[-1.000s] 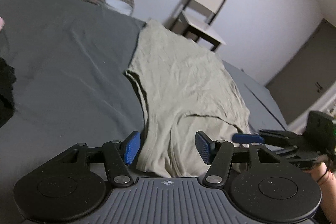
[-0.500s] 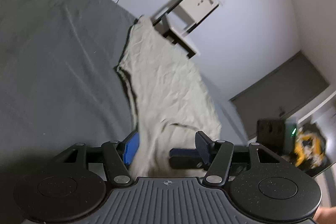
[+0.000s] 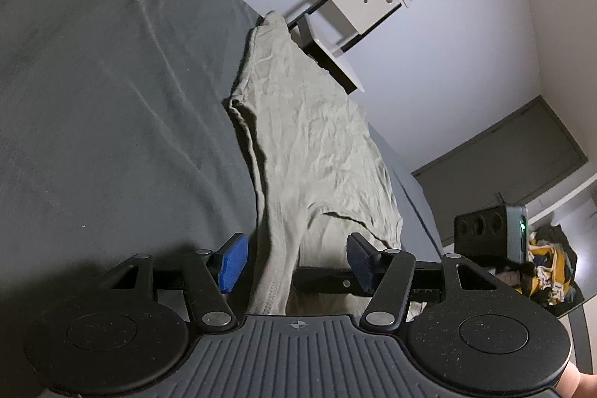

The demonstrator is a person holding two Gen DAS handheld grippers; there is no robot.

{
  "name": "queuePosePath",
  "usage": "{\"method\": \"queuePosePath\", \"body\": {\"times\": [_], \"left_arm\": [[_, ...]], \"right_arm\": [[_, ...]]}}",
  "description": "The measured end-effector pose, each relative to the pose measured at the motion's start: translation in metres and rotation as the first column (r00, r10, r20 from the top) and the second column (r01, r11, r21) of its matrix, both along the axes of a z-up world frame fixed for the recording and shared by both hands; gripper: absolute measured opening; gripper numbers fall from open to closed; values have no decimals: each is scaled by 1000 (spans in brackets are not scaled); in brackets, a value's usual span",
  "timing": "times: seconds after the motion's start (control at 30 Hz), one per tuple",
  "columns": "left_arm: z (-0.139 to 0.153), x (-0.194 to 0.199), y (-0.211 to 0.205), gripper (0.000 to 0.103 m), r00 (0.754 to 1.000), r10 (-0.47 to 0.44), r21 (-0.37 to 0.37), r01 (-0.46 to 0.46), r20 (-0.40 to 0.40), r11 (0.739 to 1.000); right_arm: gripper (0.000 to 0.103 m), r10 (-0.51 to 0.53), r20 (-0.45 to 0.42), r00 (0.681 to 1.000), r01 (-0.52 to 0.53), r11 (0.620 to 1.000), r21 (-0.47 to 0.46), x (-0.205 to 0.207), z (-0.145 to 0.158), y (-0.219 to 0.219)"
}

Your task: Fold clothes

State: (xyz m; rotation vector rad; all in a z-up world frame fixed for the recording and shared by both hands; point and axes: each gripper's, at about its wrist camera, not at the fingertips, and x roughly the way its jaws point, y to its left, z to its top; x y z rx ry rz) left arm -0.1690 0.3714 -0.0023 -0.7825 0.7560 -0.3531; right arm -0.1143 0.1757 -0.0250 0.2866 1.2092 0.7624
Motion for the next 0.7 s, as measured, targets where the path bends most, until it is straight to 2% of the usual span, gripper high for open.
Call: {"method": "queuePosePath", "body": {"times": [0.13,0.2,0.23,0.3,0.37,0.43,0.53,0.63,0.7], "left_arm": [[2,1,-1,59,1000,-7,22,7,6,1000],[3,1,-1,59,1000,-12,20,11,9,1000],[4,1,-1,59,1000,-16,9,16,11,1000],[5,1,-2,59,999,-28,-7,29,23,1000],[6,2,-5,59,998,-49,-16,49,35,999],[6,2,-9,59,997,-67,-15,68,44,998],[7,2,-14,59,995,-93,-15,94,44,995],[6,2,-17,59,992,-119,-13,119,34,993],[4,3,-19,59,992,-129,13,129,11,992]], "right_arm": [[2,5,0,1000,-5,1000,-30,-5,2,-8],[8,2,-16,1000,-3,1000,-31,-6,4,-11],[15,-9,-18,1000,9,999,-32,-7,6,-12],[23,-15,-10,1000,15,999,-35,-8,8,-12],[22,-17,-11,1000,16,999,-36,-9,7,-10],[3,-17,-31,999,16,999,-31,-8,1,-6],[3,-12,-44,999,11,999,-31,-9,-5,-4],[3,11,-31,999,-13,997,-75,-16,-5,-8],[3,9,-42,999,-13,996,-88,-22,-10,-16]]}}
